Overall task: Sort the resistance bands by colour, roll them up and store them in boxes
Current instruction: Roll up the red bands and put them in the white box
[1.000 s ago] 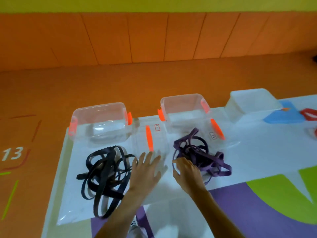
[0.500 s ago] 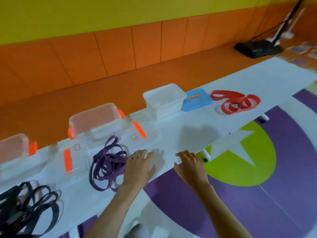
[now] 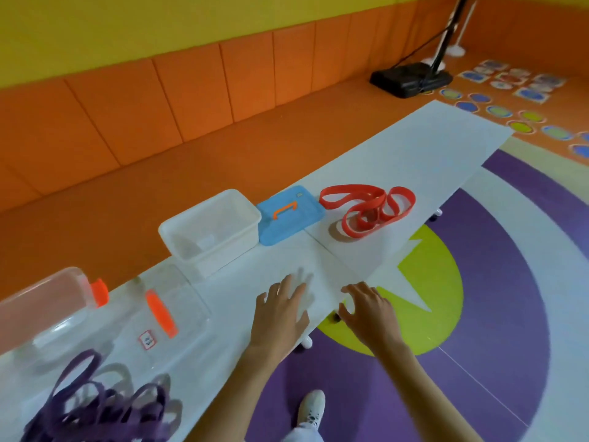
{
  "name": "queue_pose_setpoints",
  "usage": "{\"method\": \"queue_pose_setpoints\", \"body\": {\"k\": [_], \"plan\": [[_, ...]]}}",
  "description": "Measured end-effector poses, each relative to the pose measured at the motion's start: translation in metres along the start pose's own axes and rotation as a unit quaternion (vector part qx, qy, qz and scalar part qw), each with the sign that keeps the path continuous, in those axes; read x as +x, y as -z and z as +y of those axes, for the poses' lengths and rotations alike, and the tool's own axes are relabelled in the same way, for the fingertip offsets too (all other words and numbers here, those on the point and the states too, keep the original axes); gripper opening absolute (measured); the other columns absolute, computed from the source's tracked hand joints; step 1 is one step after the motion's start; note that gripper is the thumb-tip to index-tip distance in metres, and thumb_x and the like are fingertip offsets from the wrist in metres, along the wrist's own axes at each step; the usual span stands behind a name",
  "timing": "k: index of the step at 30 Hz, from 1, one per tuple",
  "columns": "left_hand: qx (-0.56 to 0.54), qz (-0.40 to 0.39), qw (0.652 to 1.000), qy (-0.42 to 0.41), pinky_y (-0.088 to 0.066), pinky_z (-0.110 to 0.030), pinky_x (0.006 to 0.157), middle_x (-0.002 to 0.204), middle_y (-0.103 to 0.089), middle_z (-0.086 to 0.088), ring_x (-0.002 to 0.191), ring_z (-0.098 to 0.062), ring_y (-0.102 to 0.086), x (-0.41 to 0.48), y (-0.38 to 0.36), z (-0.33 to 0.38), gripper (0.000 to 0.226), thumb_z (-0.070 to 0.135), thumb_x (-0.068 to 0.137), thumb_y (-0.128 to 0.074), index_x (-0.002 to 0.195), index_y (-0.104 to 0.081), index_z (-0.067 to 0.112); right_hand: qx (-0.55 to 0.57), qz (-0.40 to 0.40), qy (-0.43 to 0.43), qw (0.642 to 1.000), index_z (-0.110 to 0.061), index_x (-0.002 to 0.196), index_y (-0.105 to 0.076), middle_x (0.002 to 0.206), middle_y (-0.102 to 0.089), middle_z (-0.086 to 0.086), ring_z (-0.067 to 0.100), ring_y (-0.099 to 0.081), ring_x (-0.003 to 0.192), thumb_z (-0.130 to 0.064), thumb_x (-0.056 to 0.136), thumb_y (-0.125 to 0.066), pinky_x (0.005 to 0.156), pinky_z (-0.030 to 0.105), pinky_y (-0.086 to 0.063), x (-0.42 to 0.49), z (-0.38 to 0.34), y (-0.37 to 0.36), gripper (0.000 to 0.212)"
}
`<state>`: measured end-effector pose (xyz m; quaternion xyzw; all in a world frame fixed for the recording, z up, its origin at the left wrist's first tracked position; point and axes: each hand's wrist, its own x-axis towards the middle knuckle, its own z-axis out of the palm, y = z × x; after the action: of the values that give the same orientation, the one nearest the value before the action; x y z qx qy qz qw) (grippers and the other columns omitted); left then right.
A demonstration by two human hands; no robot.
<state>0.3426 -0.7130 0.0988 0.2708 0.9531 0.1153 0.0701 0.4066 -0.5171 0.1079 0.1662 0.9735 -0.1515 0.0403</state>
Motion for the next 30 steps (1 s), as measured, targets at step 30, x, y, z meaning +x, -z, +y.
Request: {"method": "queue_pose_setpoints", "body": {"k": [30], "plan": [[-0.051, -0.130, 0.976, 0.168, -0.008, -0.070, 0.124, 0.174, 0.023, -0.004, 0.163, -0.035, 0.007, 0.462, -0.096, 0.175, 0.128, 0.068, 0.074, -0.082, 0.167, 0.000, 0.035, -0.172, -0.244, 0.186, 0.936, -0.034, 0.166, -0.005, 0.174, 0.003, 0.009, 0.032, -0.007, 0.161, -0.042, 0.081, -0.084, 0.123, 0.053, -0.031, 0.450, 0.307, 0.081, 0.117]]}}
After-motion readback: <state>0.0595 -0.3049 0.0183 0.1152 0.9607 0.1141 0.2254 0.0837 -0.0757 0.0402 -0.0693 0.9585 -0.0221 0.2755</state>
